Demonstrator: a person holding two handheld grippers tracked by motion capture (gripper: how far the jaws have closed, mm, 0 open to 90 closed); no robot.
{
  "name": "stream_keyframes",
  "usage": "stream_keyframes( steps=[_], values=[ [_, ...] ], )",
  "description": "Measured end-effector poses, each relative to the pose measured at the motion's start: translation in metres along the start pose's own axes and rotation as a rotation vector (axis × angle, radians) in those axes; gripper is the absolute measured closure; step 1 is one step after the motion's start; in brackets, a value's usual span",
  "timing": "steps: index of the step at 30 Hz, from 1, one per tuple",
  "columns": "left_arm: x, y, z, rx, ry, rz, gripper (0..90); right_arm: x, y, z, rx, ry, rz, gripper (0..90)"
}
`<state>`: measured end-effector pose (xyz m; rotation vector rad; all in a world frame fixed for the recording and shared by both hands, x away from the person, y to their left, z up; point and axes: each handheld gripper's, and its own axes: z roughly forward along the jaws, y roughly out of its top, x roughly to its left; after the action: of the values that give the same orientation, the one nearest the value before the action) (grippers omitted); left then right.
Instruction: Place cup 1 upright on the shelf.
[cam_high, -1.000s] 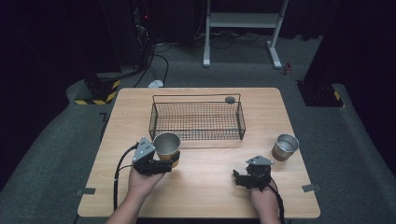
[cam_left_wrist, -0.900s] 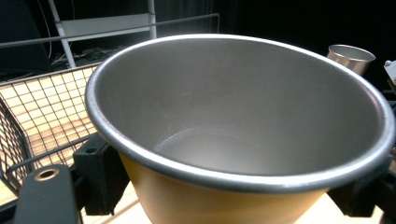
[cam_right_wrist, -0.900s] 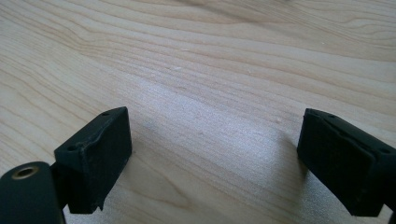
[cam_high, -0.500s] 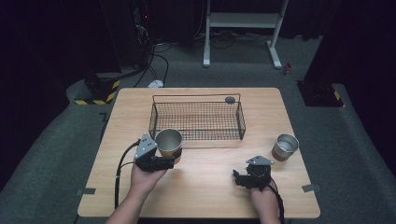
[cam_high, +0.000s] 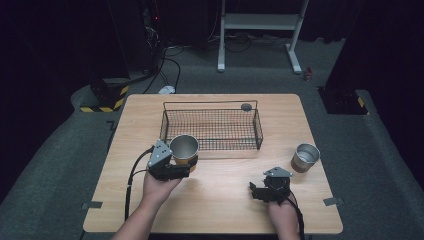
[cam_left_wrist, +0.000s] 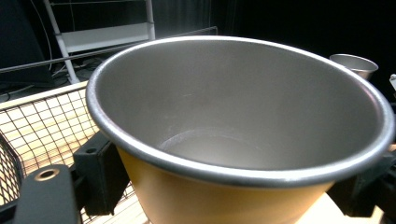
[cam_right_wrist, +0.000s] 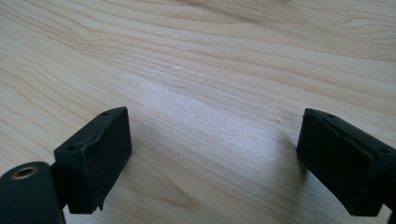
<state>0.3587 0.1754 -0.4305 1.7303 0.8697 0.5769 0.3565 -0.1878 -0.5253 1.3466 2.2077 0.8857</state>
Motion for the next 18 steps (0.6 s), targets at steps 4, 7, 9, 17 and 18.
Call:
stream_keyframes(
  steps=[4, 7, 9, 17, 18],
  values=[
    [-0.001, 0.001, 0.001, 0.006, 0.0, 0.009, 15.5, 0.0, 0.0, 0.0, 0.0, 0.0, 0.0, 10.0],
    [-0.001, 0.003, 0.002, 0.007, 0.004, 0.014, 15.5, 0.0, 0.0, 0.0, 0.0, 0.0, 0.0, 10.0],
    [-0.001, 0.006, 0.003, 0.005, 0.006, 0.018, 15.5, 0.0, 0.0, 0.0, 0.0, 0.0, 0.0, 10.0],
    [0.001, 0.011, 0.005, -0.018, 0.014, 0.009, 15.5, 0.0, 0.0, 0.0, 0.0, 0.0, 0.0, 10.0],
    [0.002, 0.01, 0.006, -0.013, 0.014, 0.003, 15.5, 0.0, 0.0, 0.0, 0.0, 0.0, 0.0, 10.0]
  ],
)
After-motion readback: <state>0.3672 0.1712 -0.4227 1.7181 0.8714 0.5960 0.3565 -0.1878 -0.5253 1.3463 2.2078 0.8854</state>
